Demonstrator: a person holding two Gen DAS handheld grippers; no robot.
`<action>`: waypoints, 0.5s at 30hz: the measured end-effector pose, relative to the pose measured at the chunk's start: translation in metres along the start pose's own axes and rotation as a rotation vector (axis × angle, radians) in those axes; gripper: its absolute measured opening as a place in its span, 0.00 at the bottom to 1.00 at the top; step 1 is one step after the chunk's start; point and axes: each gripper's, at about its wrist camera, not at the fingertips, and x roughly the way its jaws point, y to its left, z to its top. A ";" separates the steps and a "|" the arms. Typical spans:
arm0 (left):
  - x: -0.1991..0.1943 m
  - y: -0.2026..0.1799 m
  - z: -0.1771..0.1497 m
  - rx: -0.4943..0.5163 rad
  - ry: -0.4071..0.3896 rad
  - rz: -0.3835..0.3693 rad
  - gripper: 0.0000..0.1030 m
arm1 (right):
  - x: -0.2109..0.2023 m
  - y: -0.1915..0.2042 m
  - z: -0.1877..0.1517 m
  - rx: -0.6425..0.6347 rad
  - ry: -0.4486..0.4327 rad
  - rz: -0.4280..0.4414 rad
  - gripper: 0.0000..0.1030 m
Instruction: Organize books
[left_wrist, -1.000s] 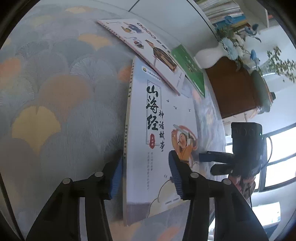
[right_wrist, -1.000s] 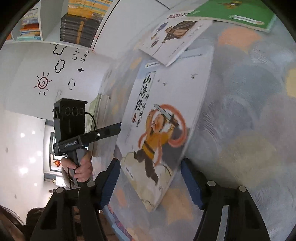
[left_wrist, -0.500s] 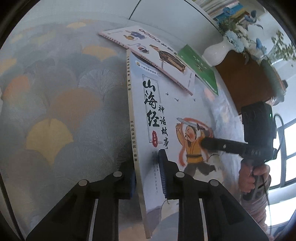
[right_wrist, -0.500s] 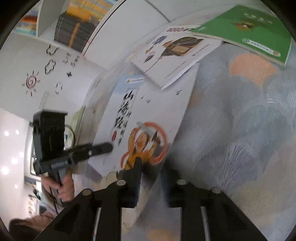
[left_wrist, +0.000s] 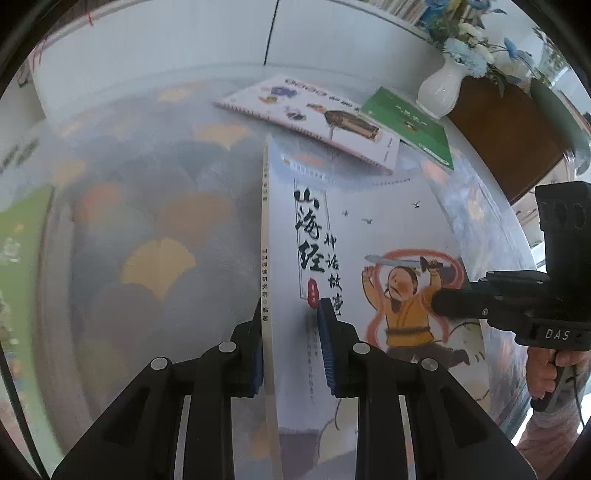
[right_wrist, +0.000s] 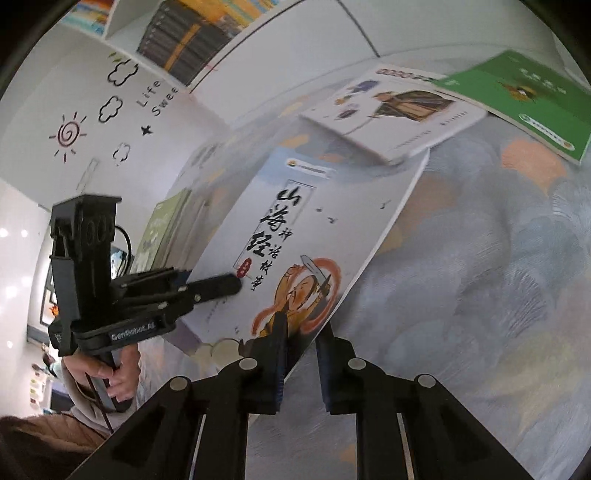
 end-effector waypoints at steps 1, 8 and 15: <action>-0.004 -0.002 -0.001 0.009 -0.003 0.001 0.21 | -0.002 0.003 -0.001 0.001 -0.005 0.004 0.14; -0.038 -0.006 -0.004 0.045 -0.062 -0.007 0.21 | -0.019 0.028 -0.004 -0.030 -0.065 0.004 0.14; -0.079 0.013 -0.007 0.027 -0.146 -0.003 0.22 | -0.026 0.070 0.006 -0.103 -0.090 0.002 0.14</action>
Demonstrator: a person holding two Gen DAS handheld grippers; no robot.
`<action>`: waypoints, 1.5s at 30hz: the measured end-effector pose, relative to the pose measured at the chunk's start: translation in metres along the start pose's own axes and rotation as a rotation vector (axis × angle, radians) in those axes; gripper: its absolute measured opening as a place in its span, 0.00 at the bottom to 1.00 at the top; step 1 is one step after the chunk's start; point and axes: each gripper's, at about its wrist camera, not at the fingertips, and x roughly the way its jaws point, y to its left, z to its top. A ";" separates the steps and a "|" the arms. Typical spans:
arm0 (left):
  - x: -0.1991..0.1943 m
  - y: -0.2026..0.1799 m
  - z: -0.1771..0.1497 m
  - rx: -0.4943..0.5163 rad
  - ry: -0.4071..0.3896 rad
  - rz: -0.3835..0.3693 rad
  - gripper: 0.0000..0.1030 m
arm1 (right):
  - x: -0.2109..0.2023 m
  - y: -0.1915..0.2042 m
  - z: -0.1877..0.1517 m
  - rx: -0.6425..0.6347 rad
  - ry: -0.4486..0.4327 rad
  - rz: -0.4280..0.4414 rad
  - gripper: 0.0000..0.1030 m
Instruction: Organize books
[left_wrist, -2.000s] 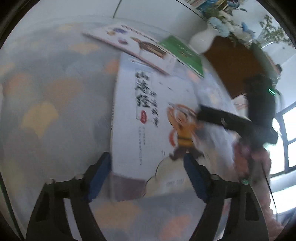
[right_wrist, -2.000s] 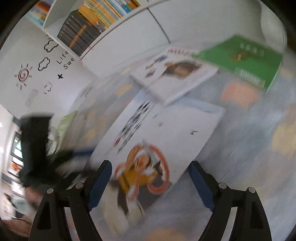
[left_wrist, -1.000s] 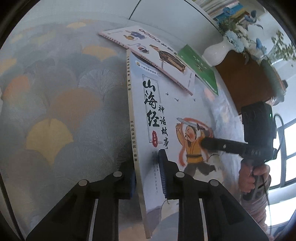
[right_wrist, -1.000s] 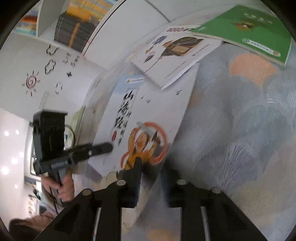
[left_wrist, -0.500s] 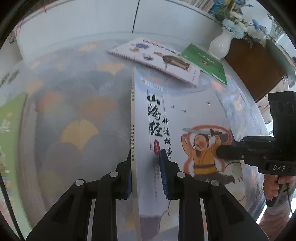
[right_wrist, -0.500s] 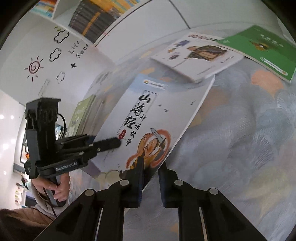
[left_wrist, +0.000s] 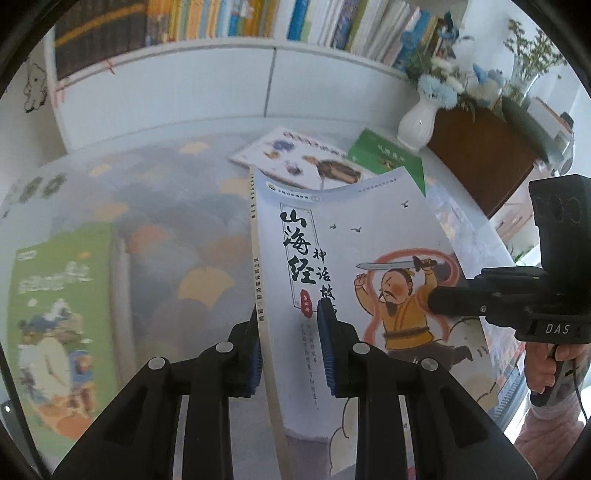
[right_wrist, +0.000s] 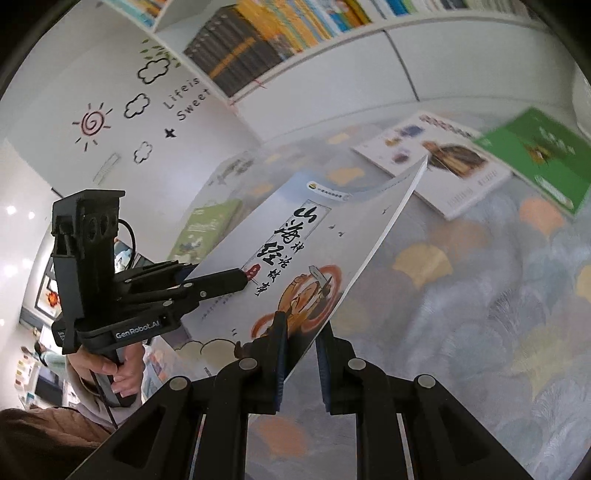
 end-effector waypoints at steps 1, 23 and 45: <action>-0.007 0.005 0.001 -0.001 -0.011 0.001 0.22 | 0.000 0.009 0.004 -0.017 -0.008 0.002 0.14; -0.091 0.194 -0.035 -0.215 -0.092 0.145 0.21 | 0.146 0.163 0.079 -0.240 0.088 0.174 0.14; -0.058 0.226 -0.062 -0.208 -0.012 0.293 0.32 | 0.221 0.149 0.059 -0.207 0.216 0.131 0.16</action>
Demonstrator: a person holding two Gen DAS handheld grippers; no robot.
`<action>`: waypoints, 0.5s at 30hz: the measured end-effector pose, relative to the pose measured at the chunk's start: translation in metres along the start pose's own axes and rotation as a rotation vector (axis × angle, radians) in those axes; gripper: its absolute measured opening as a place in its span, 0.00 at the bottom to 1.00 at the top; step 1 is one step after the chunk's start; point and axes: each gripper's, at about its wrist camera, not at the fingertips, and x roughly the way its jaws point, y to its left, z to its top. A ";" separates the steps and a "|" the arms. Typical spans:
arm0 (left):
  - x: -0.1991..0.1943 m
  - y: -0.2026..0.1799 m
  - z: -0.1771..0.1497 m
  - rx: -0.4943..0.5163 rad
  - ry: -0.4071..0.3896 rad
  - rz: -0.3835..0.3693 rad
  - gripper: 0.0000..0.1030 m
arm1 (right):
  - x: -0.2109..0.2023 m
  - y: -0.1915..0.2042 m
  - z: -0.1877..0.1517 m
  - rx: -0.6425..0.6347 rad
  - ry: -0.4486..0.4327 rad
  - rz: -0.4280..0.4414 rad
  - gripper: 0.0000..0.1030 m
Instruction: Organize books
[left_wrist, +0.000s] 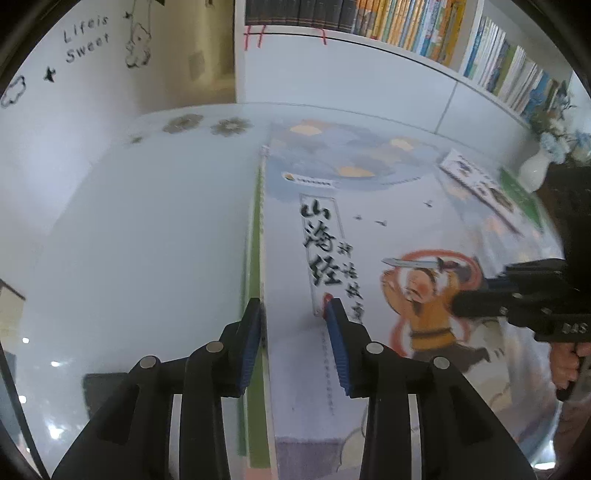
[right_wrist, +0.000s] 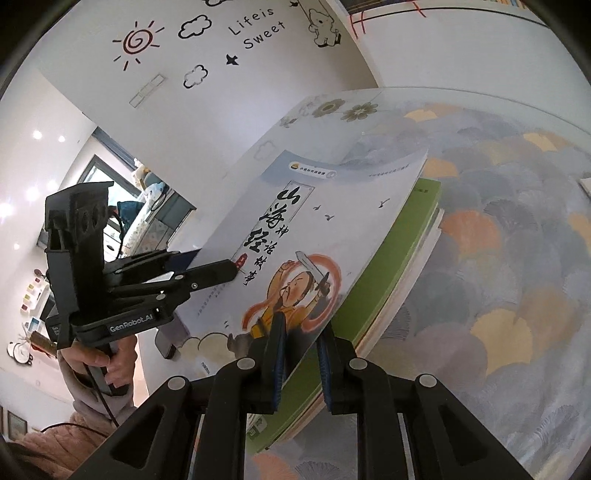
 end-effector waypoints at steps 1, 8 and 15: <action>0.001 -0.001 0.001 0.007 -0.001 0.010 0.32 | 0.000 0.000 -0.001 0.003 0.001 -0.001 0.16; 0.006 0.002 0.008 -0.001 -0.009 0.048 0.33 | 0.001 0.004 -0.005 0.009 -0.001 0.009 0.18; 0.004 0.033 0.014 -0.111 -0.013 0.074 0.36 | -0.006 0.004 -0.003 0.044 0.031 -0.003 0.37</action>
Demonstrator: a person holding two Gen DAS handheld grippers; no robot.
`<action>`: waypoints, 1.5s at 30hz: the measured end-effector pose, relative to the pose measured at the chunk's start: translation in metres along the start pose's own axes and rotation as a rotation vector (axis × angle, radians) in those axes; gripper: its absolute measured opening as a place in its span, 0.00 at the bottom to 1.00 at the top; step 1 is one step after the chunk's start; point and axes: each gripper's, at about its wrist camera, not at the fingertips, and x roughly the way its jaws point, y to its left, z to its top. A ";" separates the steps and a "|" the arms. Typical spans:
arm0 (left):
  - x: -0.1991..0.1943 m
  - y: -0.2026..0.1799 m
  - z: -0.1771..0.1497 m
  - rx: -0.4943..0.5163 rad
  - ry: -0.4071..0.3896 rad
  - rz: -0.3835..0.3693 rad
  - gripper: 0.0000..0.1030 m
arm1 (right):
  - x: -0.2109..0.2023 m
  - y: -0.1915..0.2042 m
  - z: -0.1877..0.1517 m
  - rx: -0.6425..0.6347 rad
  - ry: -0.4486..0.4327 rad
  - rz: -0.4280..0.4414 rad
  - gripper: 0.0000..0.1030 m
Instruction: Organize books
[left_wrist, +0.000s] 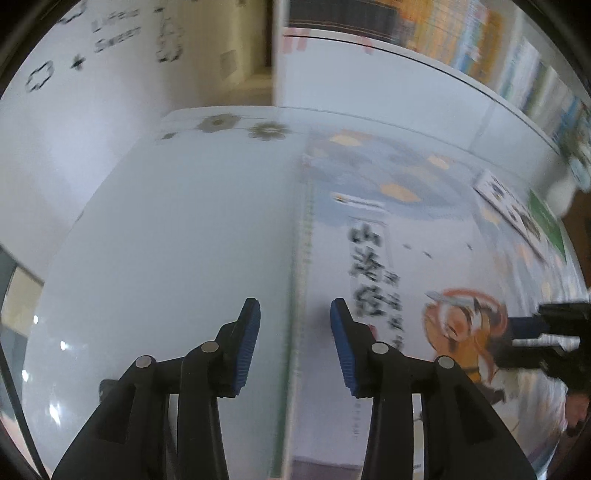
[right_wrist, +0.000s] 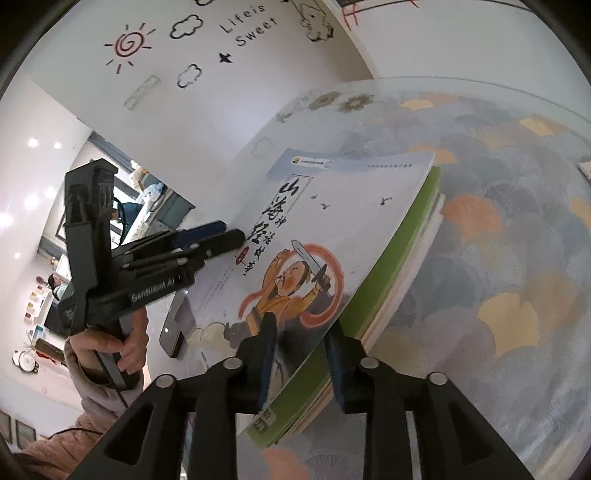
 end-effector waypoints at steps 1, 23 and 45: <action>-0.002 0.004 0.001 -0.015 -0.003 0.001 0.36 | -0.006 0.001 0.000 -0.002 -0.012 -0.010 0.54; 0.000 -0.209 0.022 0.090 -0.031 -0.219 0.41 | -0.189 -0.194 -0.084 0.388 -0.255 -0.183 0.67; 0.076 -0.279 -0.029 0.195 0.040 -0.210 0.44 | -0.297 -0.393 -0.126 0.774 -0.483 -0.081 0.56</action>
